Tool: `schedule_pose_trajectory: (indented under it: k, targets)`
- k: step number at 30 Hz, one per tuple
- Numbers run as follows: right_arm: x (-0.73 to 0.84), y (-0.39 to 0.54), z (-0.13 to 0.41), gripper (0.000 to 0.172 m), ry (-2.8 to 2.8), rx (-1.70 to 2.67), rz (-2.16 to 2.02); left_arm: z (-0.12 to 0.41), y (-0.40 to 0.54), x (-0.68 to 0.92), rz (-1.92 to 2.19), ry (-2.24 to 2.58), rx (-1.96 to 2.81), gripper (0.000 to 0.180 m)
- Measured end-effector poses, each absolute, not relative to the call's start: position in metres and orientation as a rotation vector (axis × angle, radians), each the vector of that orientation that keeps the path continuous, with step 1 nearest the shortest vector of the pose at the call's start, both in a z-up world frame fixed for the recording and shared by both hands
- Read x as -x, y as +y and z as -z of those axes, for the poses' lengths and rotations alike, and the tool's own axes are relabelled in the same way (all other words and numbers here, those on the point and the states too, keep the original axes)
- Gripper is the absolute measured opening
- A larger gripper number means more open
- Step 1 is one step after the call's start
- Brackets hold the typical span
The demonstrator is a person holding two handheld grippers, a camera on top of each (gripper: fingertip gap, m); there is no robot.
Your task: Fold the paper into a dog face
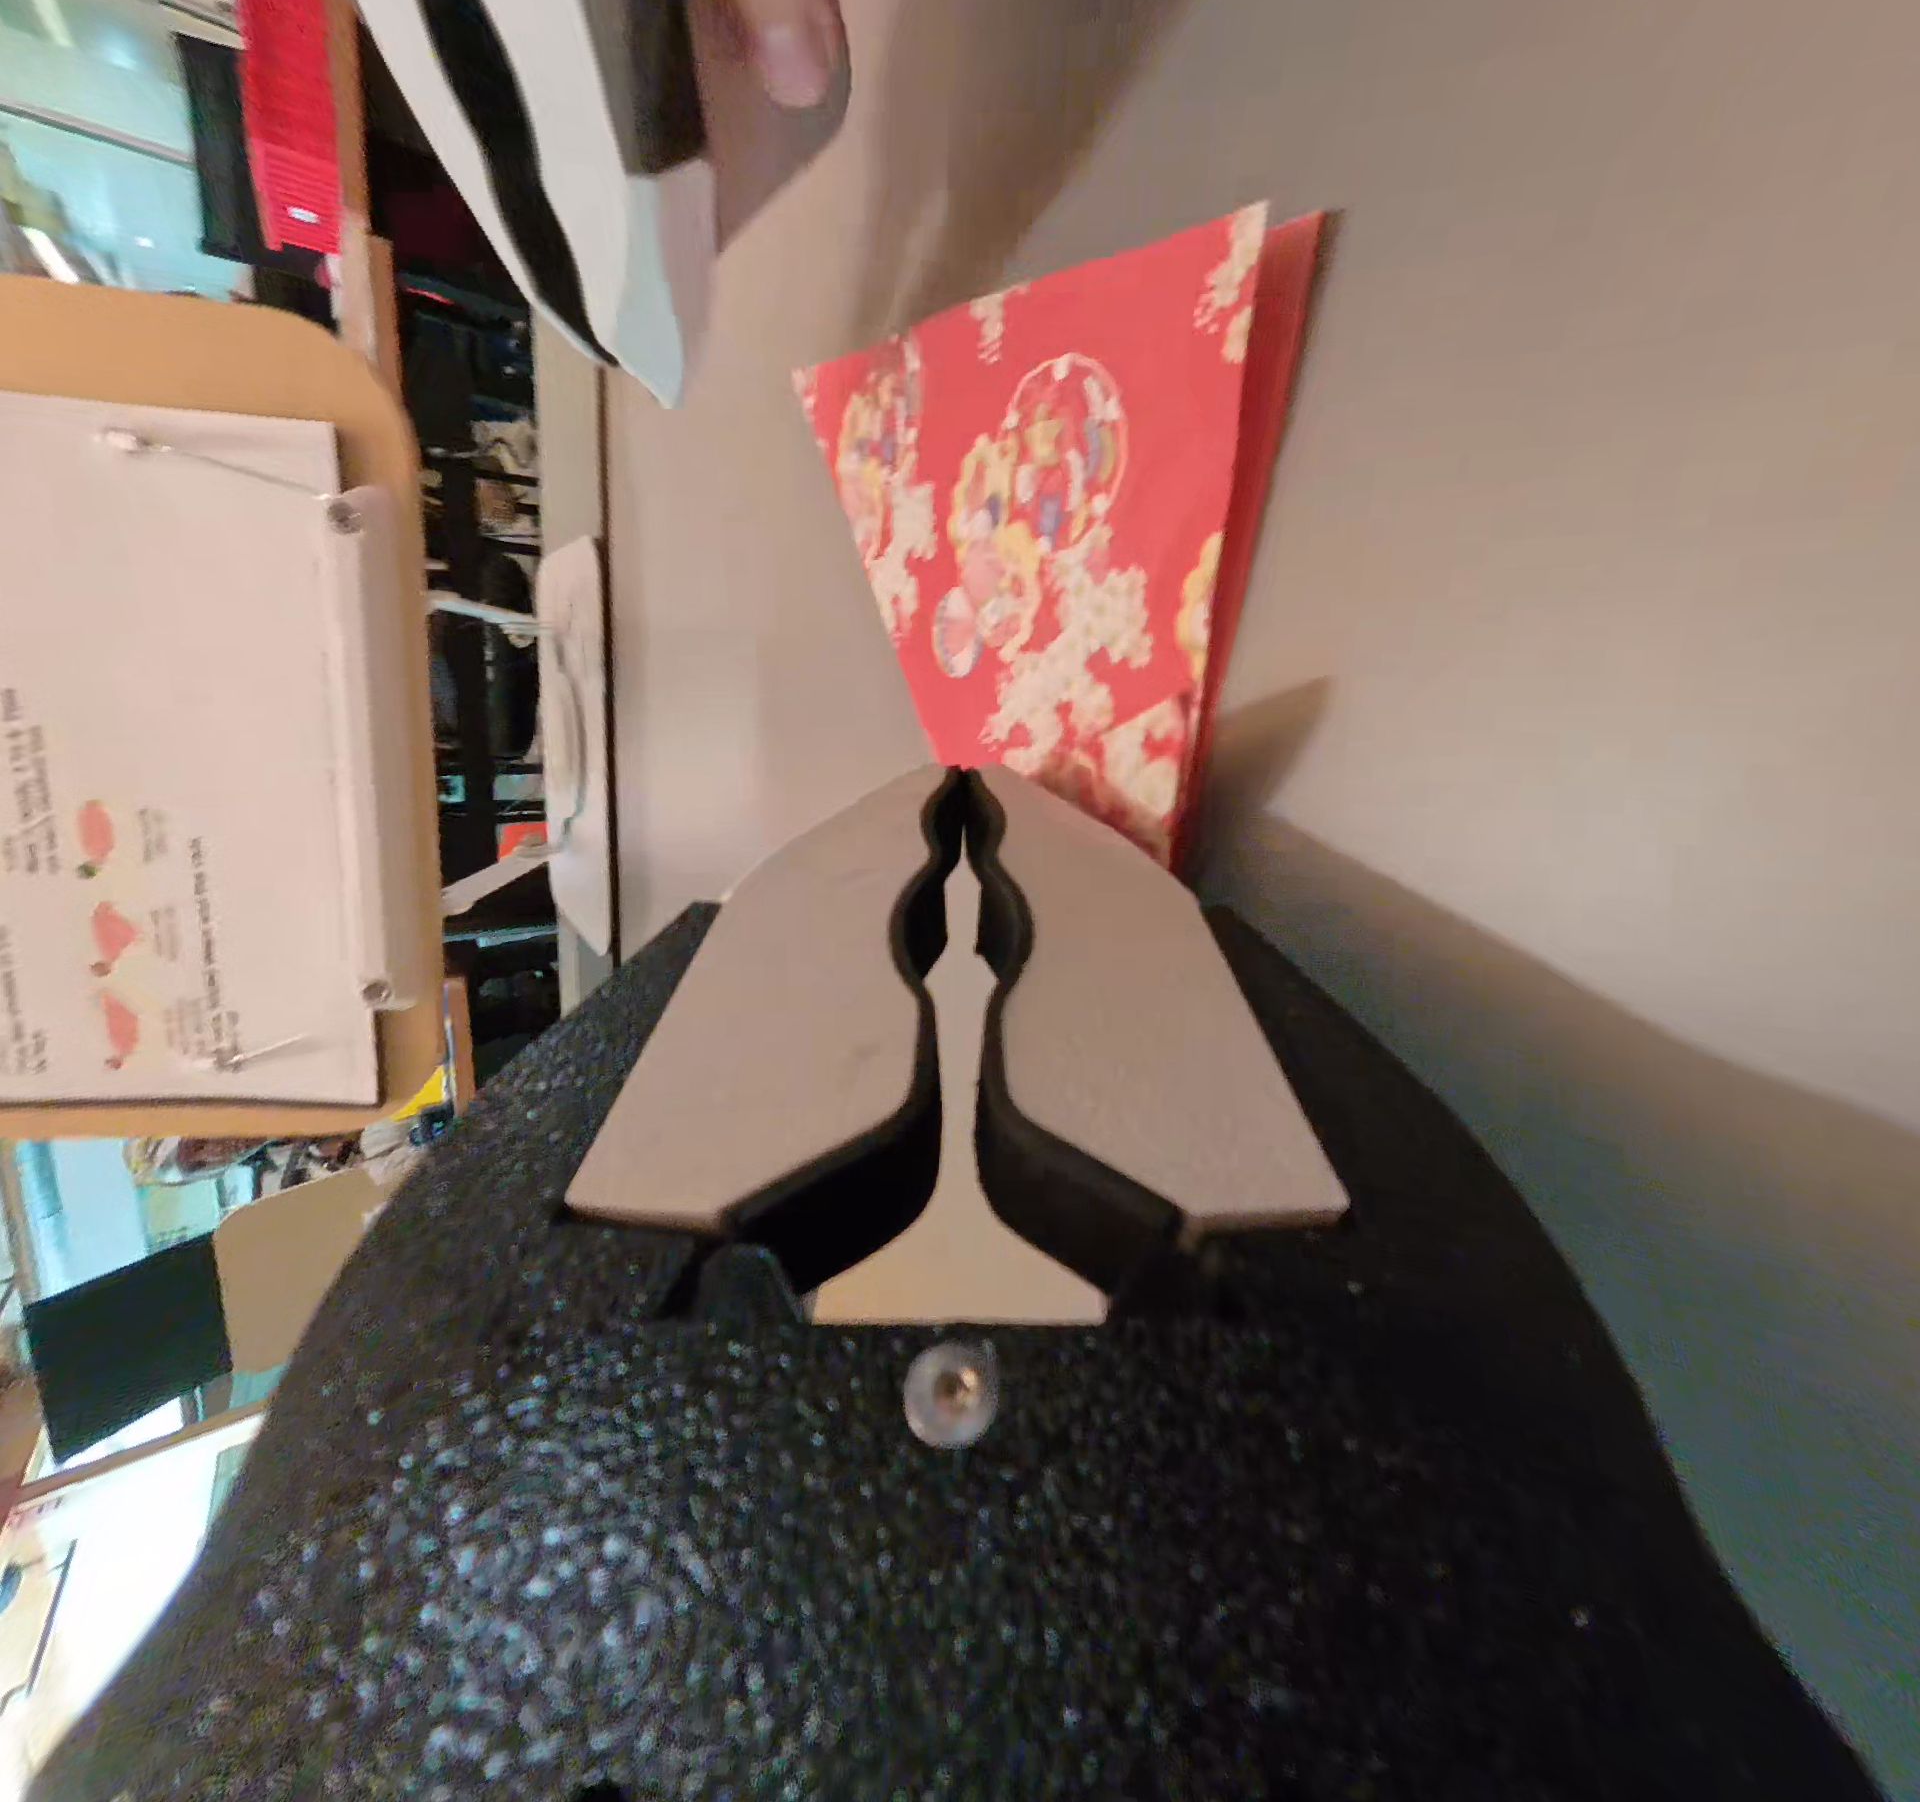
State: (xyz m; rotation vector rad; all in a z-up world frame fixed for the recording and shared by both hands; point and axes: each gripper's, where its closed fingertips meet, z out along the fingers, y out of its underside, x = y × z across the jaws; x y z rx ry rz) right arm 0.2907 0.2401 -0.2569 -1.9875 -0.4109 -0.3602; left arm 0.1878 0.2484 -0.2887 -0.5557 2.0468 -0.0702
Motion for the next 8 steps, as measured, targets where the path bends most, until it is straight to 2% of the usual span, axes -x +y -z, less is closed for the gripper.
schedule_pose_trajectory:
  k: [1, 5, 8]
  targets:
    - [-0.297, 0.236, 0.262, 0.024, -0.345, 2.014, 0.279, 0.293, 0.245, -0.189, 0.067, 2.070, 0.552, 0.000]
    - [-0.313, 0.223, 0.265, 0.045, -0.177, 2.052, 0.054, 0.303, 0.243, -0.191, 0.023, 2.113, 0.471, 0.000]
    - [-0.312, 0.213, 0.266, 0.045, -0.194, 2.100, -0.088, 0.303, 0.242, -0.191, 0.003, 2.136, 0.303, 0.000]
